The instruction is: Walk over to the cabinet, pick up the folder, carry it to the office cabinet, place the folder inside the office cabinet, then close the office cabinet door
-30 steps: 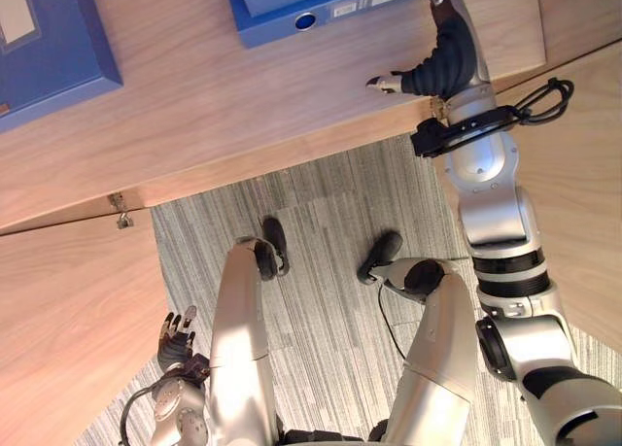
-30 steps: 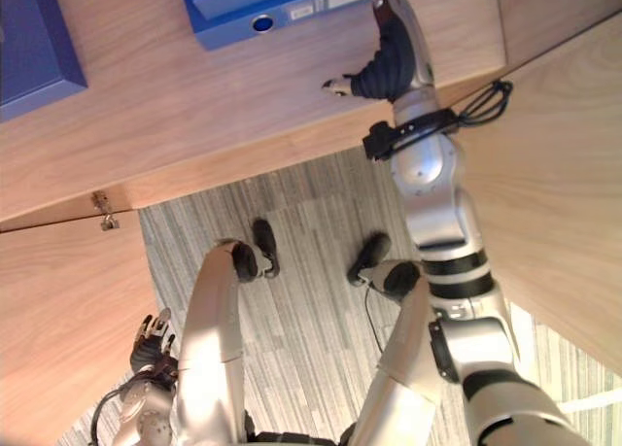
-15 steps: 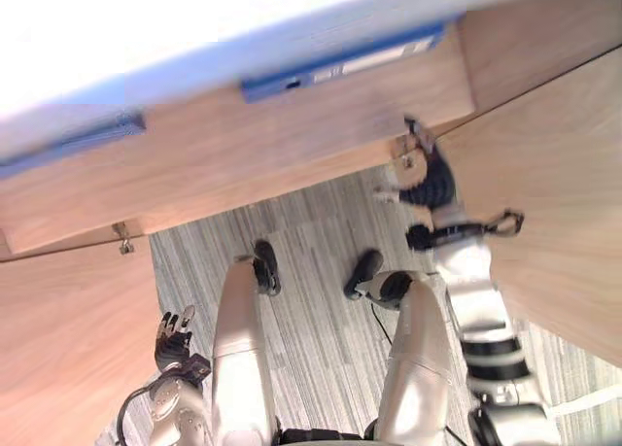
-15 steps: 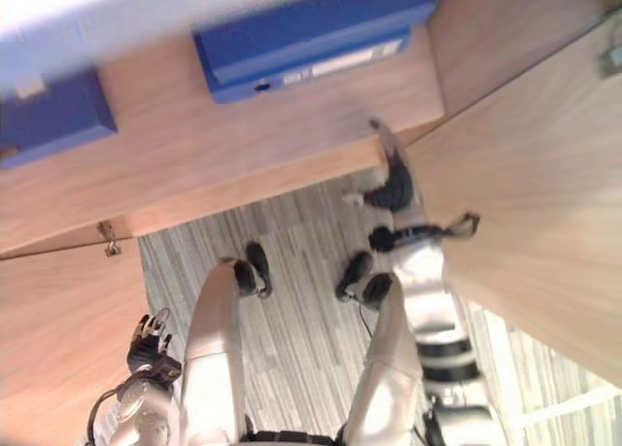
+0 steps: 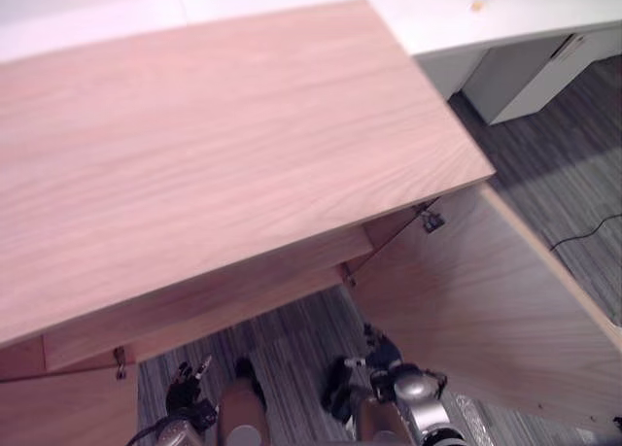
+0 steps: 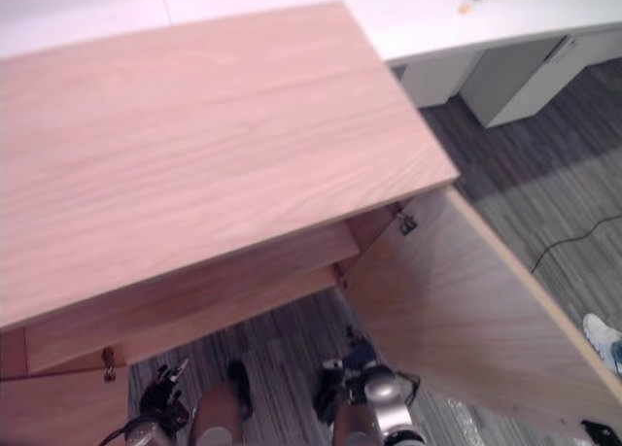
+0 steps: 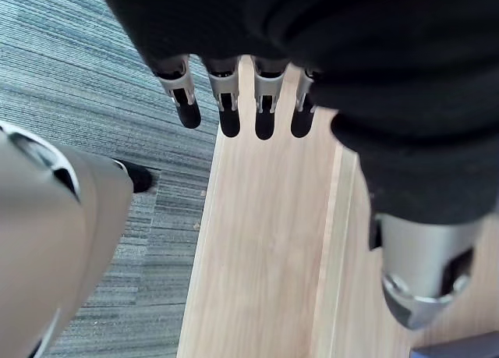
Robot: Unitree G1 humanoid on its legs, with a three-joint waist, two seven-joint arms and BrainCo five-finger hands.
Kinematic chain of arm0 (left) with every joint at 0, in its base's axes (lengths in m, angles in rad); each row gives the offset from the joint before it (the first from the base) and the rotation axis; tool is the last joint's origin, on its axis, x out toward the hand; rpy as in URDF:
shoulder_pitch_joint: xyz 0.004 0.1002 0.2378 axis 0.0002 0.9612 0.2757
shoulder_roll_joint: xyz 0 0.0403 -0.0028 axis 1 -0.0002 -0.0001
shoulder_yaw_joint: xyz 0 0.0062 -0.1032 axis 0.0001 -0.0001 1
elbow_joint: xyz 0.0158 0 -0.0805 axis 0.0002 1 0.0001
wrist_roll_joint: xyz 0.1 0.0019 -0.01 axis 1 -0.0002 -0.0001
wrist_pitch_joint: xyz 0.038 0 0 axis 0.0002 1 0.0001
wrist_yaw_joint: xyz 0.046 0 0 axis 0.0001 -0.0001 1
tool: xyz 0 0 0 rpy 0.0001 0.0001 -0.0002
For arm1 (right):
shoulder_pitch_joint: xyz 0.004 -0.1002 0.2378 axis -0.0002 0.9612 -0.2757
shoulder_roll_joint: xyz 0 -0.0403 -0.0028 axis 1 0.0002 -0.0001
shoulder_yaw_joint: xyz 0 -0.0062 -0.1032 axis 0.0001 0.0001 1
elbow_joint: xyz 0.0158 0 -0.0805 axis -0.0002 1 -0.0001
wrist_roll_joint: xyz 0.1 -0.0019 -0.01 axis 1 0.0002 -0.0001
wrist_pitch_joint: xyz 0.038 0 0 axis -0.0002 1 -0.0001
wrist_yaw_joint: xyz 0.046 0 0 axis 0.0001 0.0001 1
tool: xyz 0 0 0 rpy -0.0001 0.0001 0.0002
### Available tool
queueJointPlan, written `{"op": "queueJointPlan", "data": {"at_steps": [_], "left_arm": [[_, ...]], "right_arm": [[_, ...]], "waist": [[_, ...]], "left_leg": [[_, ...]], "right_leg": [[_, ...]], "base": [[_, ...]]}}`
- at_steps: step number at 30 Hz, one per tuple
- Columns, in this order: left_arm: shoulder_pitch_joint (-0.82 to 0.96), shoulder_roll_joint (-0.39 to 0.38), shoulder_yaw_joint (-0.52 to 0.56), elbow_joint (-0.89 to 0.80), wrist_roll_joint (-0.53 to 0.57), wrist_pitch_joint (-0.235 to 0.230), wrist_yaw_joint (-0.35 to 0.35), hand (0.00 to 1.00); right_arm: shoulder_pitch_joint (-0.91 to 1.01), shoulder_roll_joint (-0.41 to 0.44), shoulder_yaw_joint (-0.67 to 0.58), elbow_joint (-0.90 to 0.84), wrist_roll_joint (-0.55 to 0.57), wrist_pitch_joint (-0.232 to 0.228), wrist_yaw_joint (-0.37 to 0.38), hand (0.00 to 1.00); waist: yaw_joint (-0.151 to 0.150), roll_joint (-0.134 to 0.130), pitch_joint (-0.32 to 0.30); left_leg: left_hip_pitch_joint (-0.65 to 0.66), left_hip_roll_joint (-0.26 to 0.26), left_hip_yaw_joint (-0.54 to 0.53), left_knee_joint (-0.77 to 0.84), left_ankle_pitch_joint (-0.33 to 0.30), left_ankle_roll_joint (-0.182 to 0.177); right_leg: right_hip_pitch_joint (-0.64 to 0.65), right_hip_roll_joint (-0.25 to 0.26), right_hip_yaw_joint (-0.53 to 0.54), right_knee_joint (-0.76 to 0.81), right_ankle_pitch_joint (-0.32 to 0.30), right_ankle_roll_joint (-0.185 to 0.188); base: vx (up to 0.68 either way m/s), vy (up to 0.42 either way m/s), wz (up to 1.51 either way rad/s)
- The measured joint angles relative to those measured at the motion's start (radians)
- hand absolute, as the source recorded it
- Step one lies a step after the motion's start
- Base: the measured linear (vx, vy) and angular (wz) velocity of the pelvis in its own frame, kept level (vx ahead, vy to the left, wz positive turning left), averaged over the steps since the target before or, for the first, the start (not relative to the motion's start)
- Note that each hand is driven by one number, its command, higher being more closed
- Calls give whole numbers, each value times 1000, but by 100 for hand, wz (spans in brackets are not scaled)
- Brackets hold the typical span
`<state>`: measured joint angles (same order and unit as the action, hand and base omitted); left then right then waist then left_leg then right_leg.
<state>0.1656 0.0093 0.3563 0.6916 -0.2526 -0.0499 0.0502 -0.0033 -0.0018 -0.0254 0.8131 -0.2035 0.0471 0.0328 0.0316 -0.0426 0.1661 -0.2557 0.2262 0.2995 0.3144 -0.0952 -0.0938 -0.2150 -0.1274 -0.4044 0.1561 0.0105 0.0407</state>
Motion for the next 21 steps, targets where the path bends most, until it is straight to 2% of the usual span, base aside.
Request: {"op": "queueJointPlan", "data": {"at_steps": [1, 3, 8, 11, 16, 21], "left_arm": [[-6, -3, 2, 43, 28, 0, 0, 0], [-8, -13, 3, 94, 60, 0, 1, 0], [-12, -65, 35, 179, 62, -3, 2, 0], [-12, -76, 49, 206, 49, -1, -1, 0], [3, -76, 60, 224, -32, 0, -2, 0], [16, -75, 78, 240, -77, 1, -3, 0]], "right_arm": [[0, 9, -68, 93, 32, -4, -4, 0], [10, 10, -157, 180, 69, -6, -17, 0], [76, 18, -397, 231, 190, -18, -74, 0], [108, 31, -500, 230, 226, -25, -86, 0], [117, 55, -604, 230, 245, -24, -88, 0], [117, 59, -619, 229, 265, -27, -88, 0]], "waist": [[0, 1, -23], [-7, 7, -48], [-16, 47, -136], [-17, 61, -165], [-19, 66, -183], [-17, 69, -179]], "left_leg": [[51, -10, 18, -68, 26, -6], [123, -24, 37, -153, 60, -16], [251, -34, 73, -279, 98, -32], [286, -38, 78, -309, 105, -36], [311, -38, 84, -337, 114, -40], [328, -27, 97, -327, 107, -46]], "right_leg": [[44, 14, 2, -67, 27, 0], [96, 24, 7, -122, 44, 3], [174, 45, 24, -170, 47, 7], [204, 50, 25, -191, 48, 9], [237, 64, 27, -230, 59, 5], [249, 79, 46, -238, 61, 1]], "base": [[161, -61, -13], [98, -57, -15], [55, -33, -12], [13, -9, -2], [0, 0, 0], [10, -15, -8]]}}
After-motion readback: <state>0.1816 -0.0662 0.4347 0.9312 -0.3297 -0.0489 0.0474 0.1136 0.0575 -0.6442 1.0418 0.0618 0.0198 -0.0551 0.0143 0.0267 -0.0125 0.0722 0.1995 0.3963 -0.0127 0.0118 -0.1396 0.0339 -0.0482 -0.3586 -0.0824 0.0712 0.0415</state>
